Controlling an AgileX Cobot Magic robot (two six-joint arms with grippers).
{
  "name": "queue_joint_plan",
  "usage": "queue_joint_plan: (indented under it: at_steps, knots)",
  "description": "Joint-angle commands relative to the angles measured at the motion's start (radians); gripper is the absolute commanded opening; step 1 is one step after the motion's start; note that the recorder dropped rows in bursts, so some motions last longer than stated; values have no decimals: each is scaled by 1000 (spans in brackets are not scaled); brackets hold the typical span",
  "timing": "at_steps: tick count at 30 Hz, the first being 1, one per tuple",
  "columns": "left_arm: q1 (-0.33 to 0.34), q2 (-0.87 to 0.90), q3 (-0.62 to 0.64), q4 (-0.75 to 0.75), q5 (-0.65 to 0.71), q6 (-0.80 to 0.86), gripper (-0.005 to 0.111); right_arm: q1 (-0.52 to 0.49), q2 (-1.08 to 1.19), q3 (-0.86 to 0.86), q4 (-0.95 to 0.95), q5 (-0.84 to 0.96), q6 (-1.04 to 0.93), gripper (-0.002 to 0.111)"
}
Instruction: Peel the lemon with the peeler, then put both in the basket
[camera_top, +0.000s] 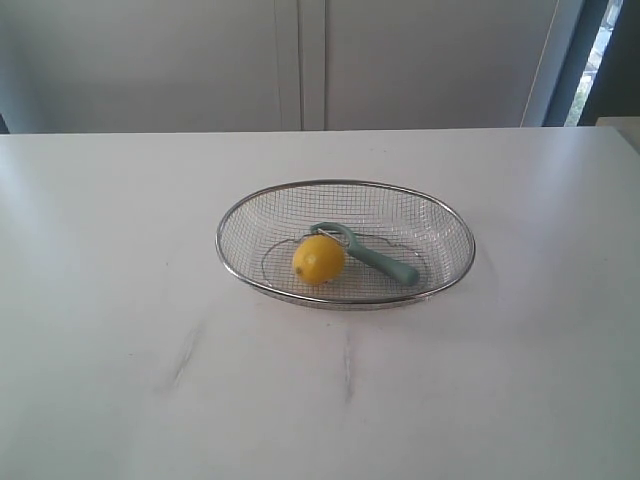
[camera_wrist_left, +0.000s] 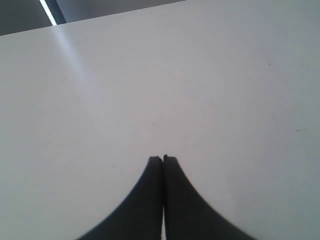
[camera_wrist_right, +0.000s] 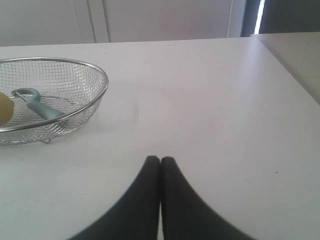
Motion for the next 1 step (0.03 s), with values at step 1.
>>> queue_joint_plan:
  at_steps: [1]
  knots:
    - [3,-5,6,-2,-2,0,1,3,-7,7,0,-6,1,0]
